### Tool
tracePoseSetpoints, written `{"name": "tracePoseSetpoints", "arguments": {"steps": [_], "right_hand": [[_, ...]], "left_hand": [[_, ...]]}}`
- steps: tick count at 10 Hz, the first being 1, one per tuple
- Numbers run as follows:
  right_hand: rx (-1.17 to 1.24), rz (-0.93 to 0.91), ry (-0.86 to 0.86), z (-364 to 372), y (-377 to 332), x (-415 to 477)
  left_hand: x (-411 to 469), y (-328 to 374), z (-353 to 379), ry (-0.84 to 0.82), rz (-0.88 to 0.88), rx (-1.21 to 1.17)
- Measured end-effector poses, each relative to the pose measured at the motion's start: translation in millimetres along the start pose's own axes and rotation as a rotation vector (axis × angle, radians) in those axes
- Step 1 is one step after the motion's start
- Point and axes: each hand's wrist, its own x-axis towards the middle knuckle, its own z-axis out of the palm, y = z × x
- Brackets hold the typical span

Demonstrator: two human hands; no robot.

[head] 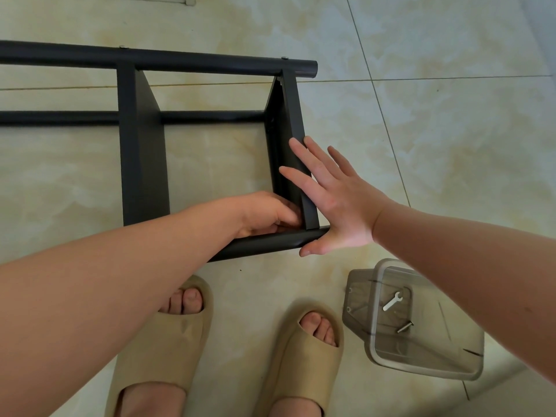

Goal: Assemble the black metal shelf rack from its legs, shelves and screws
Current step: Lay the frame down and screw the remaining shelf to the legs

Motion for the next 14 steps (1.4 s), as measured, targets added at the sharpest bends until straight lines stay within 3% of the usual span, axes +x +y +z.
{"name": "tracePoseSetpoints", "arguments": {"steps": [2, 4, 6, 9, 12, 14], "right_hand": [[-0.008, -0.003, -0.001, 1.1, 0.9, 0.4], [-0.001, -0.007, 0.01, 2.3, 0.9, 0.7], [-0.004, -0.006, 0.009, 2.4, 1.2, 0.9], [0.004, -0.003, -0.002, 1.1, 0.7, 0.7], [-0.009, -0.001, -0.024, -1.4, -0.1, 0.8], [-0.009, 0.003, -0.028, -1.6, -1.1, 0.3]], "left_hand": [[0.6, 1.2, 1.3, -0.052, -0.019, -0.036], [4.5, -1.3, 1.1, 0.061, 0.037, 0.041], [0.9, 1.4, 0.1, -0.052, -0.001, -0.095], [2.9, -0.8, 1.4, 0.03, -0.003, 0.081], [-1.0, 3.4, 2.1, -0.044, -0.032, -0.011], [-0.4, 3.0, 3.9, 0.033, -0.01, 0.134]]}}
